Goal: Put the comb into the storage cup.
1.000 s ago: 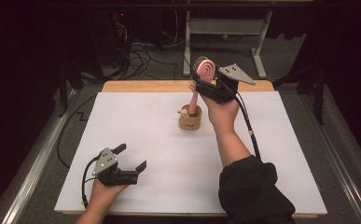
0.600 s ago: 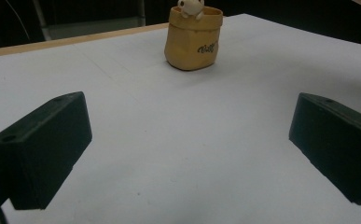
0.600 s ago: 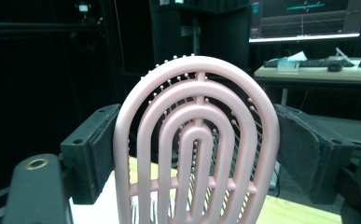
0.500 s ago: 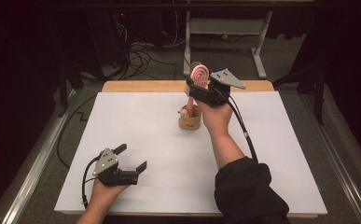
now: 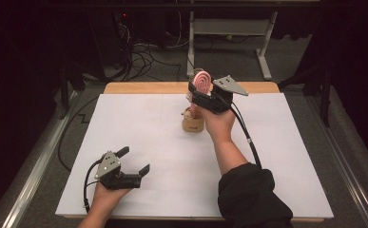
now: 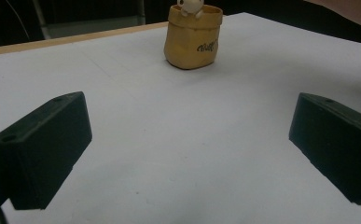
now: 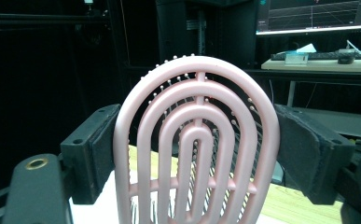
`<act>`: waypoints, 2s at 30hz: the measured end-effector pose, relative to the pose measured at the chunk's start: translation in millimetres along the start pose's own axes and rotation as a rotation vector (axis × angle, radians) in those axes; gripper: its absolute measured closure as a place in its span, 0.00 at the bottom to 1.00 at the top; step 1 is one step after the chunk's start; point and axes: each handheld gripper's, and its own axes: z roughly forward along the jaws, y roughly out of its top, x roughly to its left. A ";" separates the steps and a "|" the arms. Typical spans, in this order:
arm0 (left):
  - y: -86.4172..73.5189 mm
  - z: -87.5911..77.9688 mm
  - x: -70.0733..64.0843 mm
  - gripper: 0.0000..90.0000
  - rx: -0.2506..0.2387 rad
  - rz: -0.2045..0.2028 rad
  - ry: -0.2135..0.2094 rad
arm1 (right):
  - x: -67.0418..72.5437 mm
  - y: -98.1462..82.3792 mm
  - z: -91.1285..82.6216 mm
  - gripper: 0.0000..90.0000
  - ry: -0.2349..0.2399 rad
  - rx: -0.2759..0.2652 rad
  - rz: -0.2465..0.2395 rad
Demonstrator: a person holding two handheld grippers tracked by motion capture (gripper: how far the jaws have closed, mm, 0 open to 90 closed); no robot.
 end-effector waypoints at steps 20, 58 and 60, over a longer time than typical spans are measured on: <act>-0.2 0.0 0.9 0.00 -0.003 -0.002 0.005 | 1.9 -7.7 3.8 0.23 0.006 0.014 -0.002; -0.6 0.8 1.1 0.00 -0.001 -0.008 0.001 | -12.1 -6.5 -0.6 0.22 0.038 0.081 0.025; -0.6 1.1 1.0 0.00 0.000 -0.008 0.000 | -12.8 -5.9 -1.6 0.22 0.039 0.087 0.025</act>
